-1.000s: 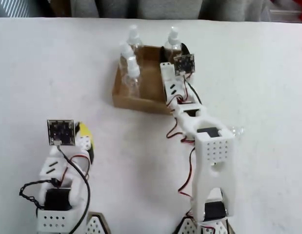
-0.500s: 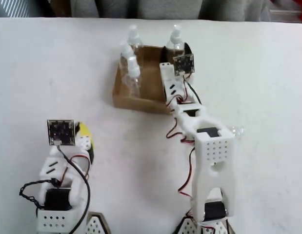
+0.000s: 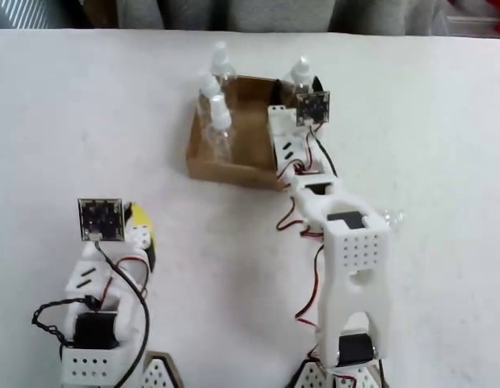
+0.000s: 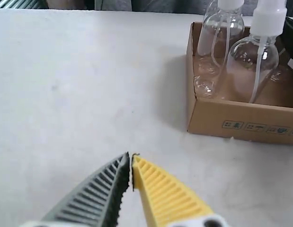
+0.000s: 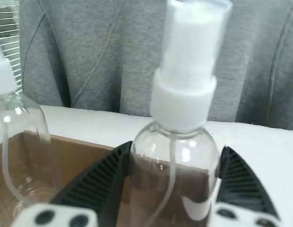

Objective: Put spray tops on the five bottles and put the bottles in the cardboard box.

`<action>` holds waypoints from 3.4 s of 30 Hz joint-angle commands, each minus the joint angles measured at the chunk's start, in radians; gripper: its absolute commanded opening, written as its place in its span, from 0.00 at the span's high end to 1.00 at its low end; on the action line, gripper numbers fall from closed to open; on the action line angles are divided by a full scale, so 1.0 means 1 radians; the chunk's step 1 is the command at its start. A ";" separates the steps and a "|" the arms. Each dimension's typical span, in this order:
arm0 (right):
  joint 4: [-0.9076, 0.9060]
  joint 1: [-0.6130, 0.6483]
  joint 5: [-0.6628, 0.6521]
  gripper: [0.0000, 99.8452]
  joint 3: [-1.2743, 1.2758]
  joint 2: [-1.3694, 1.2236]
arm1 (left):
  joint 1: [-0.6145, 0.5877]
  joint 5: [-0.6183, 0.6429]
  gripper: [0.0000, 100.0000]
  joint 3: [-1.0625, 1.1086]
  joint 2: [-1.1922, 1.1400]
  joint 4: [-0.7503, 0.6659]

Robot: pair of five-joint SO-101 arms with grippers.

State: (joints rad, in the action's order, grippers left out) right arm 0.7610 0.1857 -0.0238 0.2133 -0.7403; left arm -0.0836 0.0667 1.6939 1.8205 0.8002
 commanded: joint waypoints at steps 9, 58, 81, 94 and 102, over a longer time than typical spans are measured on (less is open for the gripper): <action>0.004 0.002 0.012 0.76 -0.005 0.090 | -0.007 -0.008 0.98 0.000 0.005 -0.008; 0.005 0.001 0.112 0.66 0.244 0.492 | -0.007 -0.008 0.98 0.000 0.005 -0.009; -0.323 -0.096 0.112 0.66 0.833 1.420 | -0.002 -0.091 0.98 0.000 0.005 -0.003; -1.191 -0.237 0.112 0.69 0.881 1.903 | -0.001 -0.091 0.98 0.000 0.005 0.000; -1.322 -0.231 0.112 0.94 0.887 1.863 | -0.002 -0.091 0.98 0.000 0.005 0.000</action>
State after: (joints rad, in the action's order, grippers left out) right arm -0.5554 -0.0399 0.0775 1.1063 1.1515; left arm -0.0836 -0.0146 1.6939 1.8205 0.8002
